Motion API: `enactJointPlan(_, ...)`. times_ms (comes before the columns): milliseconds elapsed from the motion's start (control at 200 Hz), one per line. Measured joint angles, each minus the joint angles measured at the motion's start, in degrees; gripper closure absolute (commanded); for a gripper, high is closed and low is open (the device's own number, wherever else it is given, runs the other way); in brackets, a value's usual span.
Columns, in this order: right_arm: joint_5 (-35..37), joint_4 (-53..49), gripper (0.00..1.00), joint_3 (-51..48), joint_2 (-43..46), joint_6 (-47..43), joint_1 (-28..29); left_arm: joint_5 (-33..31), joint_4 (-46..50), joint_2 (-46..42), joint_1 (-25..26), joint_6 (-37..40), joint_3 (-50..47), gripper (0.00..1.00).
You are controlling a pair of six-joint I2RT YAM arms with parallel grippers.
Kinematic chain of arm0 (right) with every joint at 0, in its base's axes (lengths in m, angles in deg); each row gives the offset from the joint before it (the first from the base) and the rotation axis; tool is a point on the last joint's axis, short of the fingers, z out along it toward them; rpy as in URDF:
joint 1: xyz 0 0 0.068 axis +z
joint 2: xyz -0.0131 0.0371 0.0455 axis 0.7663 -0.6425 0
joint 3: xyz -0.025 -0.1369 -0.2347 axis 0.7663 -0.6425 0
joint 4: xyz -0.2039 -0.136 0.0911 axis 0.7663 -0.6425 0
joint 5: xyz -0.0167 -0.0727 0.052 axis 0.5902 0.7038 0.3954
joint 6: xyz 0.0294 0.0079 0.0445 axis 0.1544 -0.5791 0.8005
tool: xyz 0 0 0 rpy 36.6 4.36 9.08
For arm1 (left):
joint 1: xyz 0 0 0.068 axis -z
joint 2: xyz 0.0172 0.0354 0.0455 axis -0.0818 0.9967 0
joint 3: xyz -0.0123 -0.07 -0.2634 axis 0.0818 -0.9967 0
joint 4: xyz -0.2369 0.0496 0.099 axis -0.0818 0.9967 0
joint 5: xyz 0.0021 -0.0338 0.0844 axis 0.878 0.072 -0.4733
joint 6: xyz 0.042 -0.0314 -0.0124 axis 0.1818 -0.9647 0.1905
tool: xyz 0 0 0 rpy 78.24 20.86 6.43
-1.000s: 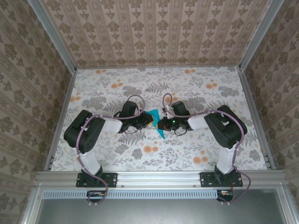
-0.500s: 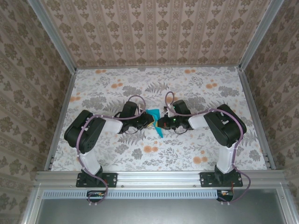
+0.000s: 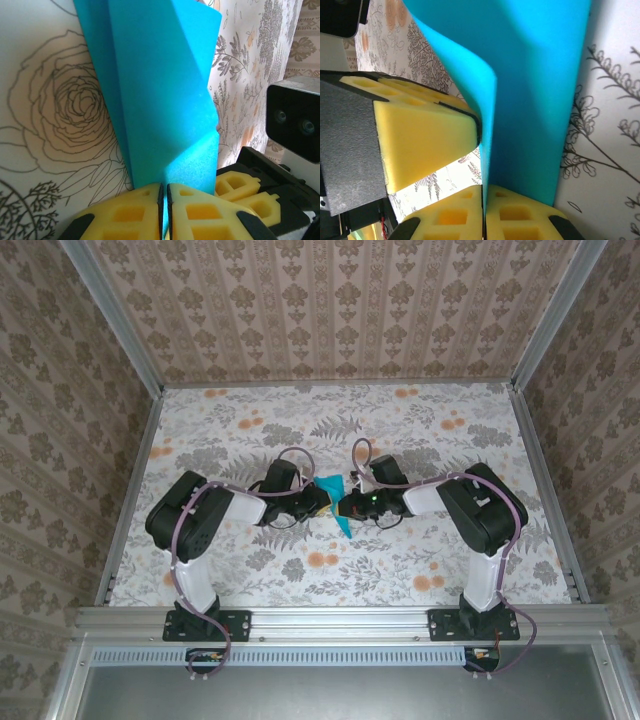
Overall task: Fold a paper plane with a square sheet of paper (pick it up from the middle)
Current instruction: Fold the wing for the fifth time at the center of the table.
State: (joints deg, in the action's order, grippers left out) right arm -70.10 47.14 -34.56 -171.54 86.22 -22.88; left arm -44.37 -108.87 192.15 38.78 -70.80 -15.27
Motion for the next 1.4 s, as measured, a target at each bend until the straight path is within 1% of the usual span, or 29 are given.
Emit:
enactJointPlan(160, 0.0, -3.78, 0.81, 1.07, 0.81, -2.45, 0.0, 0.11, 0.24, 0.37, 0.02, 0.02, 0.57, 0.87)
enactJointPlan(310, 0.79, -9.51, 0.76, 1.36, 2.95, -4.9, 0.0, 0.22, 0.42, 0.72, 0.02, 0.02, 0.96, 0.87)
enactJointPlan(535, 3.54, -18.01, 0.76, 2.49, 6.78, -8.72, 0.0, 0.37, 0.83, 0.85, 0.02, 0.02, 1.31, 0.88)
enactJointPlan(715, 5.84, -22.45, 0.76, 3.78, 6.93, -10.75, 0.87, 0.33, 0.92, 1.05, 0.02, 0.02, 1.64, 0.88)
enactJointPlan(800, 7.04, -24.0, 0.78, 4.79, 6.93, -11.15, 1.9, 0.33, 0.94, 1.05, 0.02, 0.02, 1.64, 0.87)
enactJointPlan(915, 8.66, -25.0, 0.78, 5.95, 6.93, -11.85, 3.1, 0.33, 0.94, 1.05, 0.02, 0.02, 1.64, 0.88)
enactJointPlan(1045, 9.97, -25.9, 0.81, 6.16, 6.8, -12.24, 3.56, 0.33, 0.94, 1.05, 0.02, 0.04, 1.64, 0.87)
enactJointPlan(1285, 11.67, -26.29, 0.94, 6.05, 6.64, -12.46, 3.56, 0.35, 1.14, 1.05, 0.02, 0.04, 1.75, 0.86)
enactJointPlan(1400, 11.69, -25.2, 0.96, 5.16, 6.64, -12.39, 3.56, 0.35, 1.16, 0.9, 0.02, 0.09, 1.77, 0.84)
